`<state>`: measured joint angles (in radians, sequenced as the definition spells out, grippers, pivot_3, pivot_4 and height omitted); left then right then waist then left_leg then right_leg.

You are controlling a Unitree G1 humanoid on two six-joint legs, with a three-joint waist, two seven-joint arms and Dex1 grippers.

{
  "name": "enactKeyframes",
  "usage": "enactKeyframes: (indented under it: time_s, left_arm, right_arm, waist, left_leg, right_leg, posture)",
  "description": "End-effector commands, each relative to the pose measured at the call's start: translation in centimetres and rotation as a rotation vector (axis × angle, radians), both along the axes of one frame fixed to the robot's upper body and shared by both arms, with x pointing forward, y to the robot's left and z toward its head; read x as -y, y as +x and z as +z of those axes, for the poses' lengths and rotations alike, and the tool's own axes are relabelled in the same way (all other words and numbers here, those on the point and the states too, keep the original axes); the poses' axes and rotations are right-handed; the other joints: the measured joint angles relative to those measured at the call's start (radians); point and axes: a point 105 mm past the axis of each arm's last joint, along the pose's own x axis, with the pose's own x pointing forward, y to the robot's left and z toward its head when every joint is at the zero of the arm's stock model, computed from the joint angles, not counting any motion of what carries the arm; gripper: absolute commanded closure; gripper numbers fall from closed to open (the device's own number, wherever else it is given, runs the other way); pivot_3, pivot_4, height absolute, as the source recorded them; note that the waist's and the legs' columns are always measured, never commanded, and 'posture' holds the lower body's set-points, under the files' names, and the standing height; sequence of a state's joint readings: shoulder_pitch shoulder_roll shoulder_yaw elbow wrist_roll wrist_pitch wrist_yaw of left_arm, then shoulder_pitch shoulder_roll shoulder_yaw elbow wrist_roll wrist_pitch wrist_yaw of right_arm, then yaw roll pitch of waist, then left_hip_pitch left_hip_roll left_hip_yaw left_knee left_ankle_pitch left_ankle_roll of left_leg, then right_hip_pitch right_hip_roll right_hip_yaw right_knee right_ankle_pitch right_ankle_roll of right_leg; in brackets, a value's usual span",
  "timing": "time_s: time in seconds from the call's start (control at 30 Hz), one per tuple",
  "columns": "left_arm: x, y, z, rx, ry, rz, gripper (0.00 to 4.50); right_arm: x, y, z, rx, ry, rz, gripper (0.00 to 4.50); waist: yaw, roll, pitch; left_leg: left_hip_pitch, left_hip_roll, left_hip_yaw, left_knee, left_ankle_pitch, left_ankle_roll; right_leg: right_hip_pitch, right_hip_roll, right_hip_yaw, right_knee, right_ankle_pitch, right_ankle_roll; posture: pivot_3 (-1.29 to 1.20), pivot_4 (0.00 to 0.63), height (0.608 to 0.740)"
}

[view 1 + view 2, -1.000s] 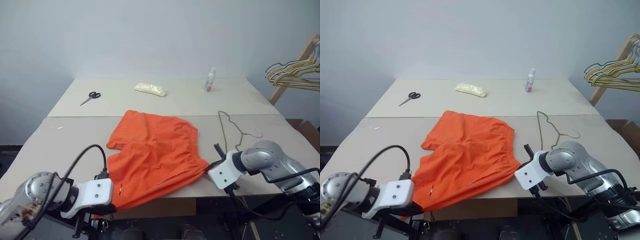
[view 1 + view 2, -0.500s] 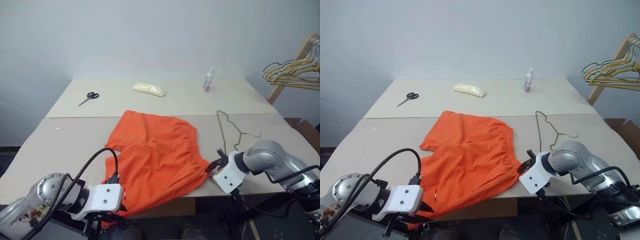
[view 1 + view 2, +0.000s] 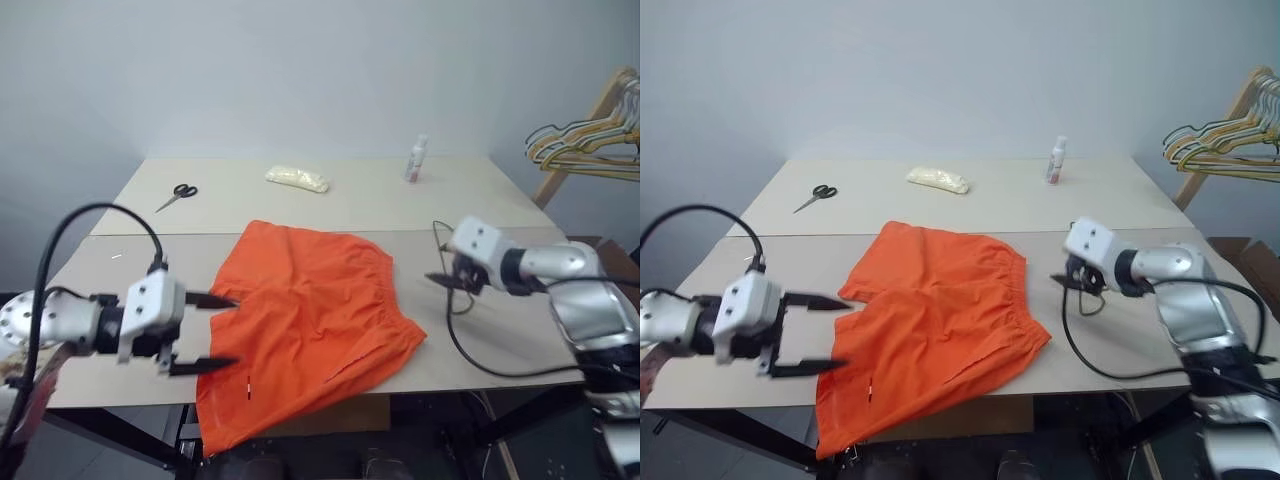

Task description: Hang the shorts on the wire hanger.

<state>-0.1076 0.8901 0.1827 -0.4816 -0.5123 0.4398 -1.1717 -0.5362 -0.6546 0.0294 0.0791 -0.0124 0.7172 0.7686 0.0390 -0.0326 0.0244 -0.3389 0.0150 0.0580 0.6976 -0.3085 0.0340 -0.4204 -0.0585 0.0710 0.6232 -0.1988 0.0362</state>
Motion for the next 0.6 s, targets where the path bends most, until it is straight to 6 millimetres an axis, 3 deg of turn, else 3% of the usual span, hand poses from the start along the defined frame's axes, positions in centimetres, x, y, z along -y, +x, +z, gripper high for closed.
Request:
enactKeyframes:
  time_s: [0.03, 0.27, 0.6]
  left_arm:
    - [1.7, 1.3, 0.4, 0.044, -0.032, 0.017, 0.35]
    - [3.6, 1.8, 0.4, 0.072, -0.041, -0.065, 0.35]
    - [4.0, 1.7, -0.3, 0.071, -0.02, -0.109, 0.35]
  right_arm:
    - [2.1, 1.3, -0.5, -0.017, 0.118, -0.275, 1.14]
    - [3.2, 2.7, -3.4, -0.083, 0.219, -0.471, 1.14]
    - [2.7, 2.0, -6.0, -0.19, 0.24, -0.44, 1.14]
  waist:
    - [0.001, 0.0, 0.0]
    - [-0.011, 0.001, 0.0]
    - [-0.053, 0.001, 0.0]
  left_leg:
    - [-0.001, 0.0, 0.0, 0.0, 0.0, 0.0]
    - [-0.007, -0.001, -0.002, -0.003, 0.0, 0.0]
    - [-0.009, -0.001, -0.005, -0.003, 0.0, 0.0]
  right_leg:
    - [-0.001, 0.0, 0.0, 0.0, 0.0, 0.0]
    - [-0.004, 0.0, -0.001, -0.003, 0.0, 0.0]
    - [-0.003, 0.0, -0.002, -0.011, 0.003, 0.004]
  posture:
    - [0.09, 0.0, 0.74]
    - [0.08, 0.0, 0.74]
    - [0.08, 0.0, 0.74]
